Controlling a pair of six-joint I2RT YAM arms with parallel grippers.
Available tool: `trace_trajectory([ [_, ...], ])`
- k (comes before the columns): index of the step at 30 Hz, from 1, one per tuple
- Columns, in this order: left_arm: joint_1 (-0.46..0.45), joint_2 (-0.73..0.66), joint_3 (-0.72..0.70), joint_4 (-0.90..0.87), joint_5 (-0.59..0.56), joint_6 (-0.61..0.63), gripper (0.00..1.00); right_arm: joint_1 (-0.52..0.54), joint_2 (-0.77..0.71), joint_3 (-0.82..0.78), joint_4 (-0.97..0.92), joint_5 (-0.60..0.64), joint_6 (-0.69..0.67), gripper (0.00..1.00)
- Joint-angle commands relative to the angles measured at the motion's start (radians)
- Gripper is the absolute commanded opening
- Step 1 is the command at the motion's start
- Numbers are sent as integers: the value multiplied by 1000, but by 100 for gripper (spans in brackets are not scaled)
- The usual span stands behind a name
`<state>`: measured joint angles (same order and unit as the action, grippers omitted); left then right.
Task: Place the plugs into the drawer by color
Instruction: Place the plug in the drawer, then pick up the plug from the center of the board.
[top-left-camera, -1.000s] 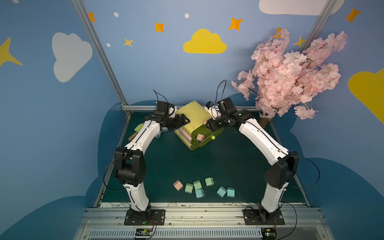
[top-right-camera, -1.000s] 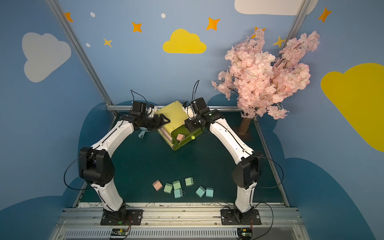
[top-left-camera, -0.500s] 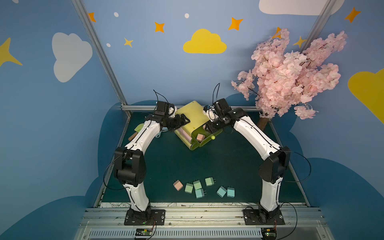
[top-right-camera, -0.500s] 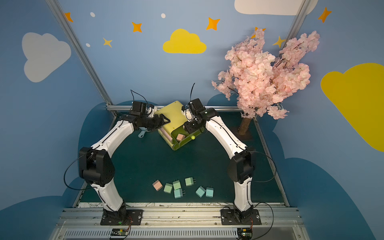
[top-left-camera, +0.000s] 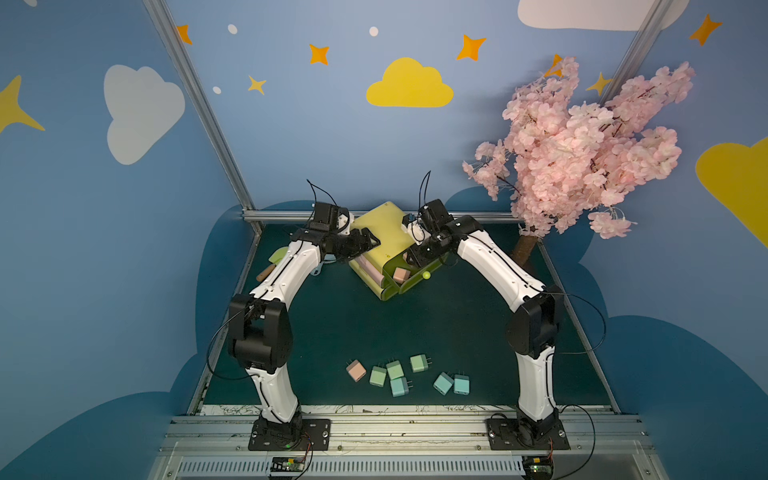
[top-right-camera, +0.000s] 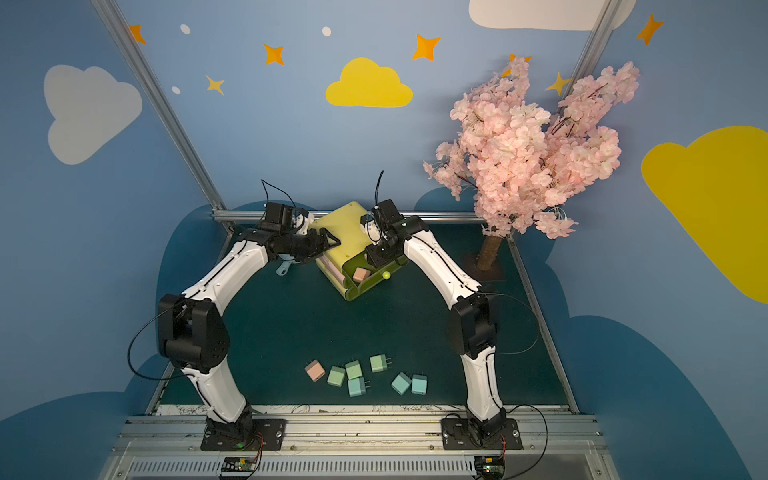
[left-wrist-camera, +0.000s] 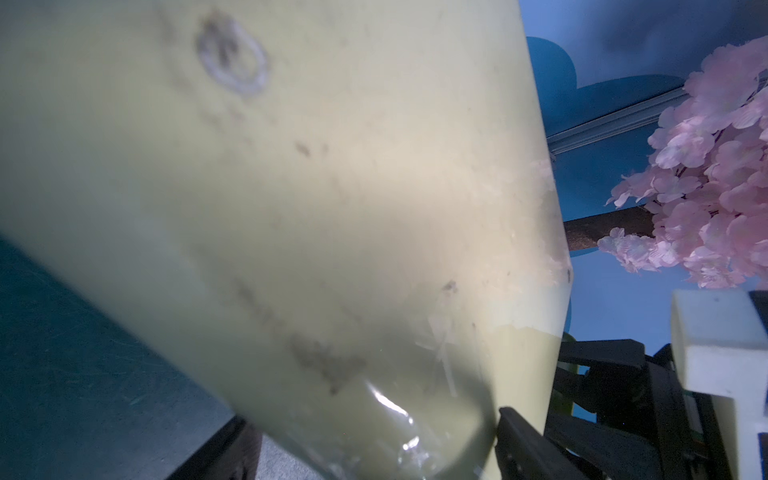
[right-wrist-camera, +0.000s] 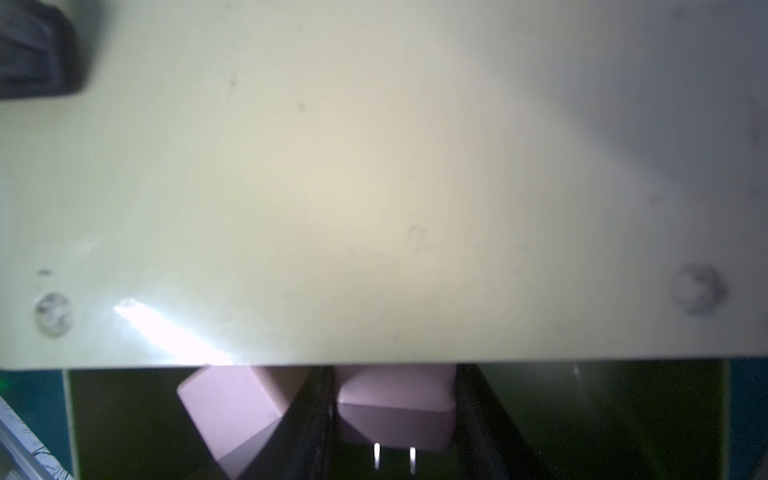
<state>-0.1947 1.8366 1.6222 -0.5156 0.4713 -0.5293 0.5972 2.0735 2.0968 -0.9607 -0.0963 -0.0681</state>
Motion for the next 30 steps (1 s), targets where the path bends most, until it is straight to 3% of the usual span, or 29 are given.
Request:
trace_trajectory([
  [1,-6,-10,-25,-54,-28,14,89,-7,1,39,-22,-2,-3,48],
  [6,-3,-8,-24,-57,-34,19,89,-7,-42,55,-22,-11,-8,61],
  [9,-2,-8,-22,-58,-36,21,88,-5,-91,63,-31,-19,-6,62],
  [12,5,-7,-24,-59,-38,22,89,-1,-187,24,-34,-135,-13,63],
  [14,6,-7,-21,-58,-37,22,89,32,-277,-67,0,-125,13,61],
  [18,6,-4,-20,-58,-39,23,88,179,-508,-467,274,-51,16,63],
  [20,5,-1,-20,-58,-39,21,88,252,-559,-592,362,-31,63,63],
  [26,5,-2,-20,-58,-46,18,88,499,-508,-817,584,68,218,58],
  [30,5,-11,-21,-59,-51,19,88,597,-345,-758,520,70,233,58],
])
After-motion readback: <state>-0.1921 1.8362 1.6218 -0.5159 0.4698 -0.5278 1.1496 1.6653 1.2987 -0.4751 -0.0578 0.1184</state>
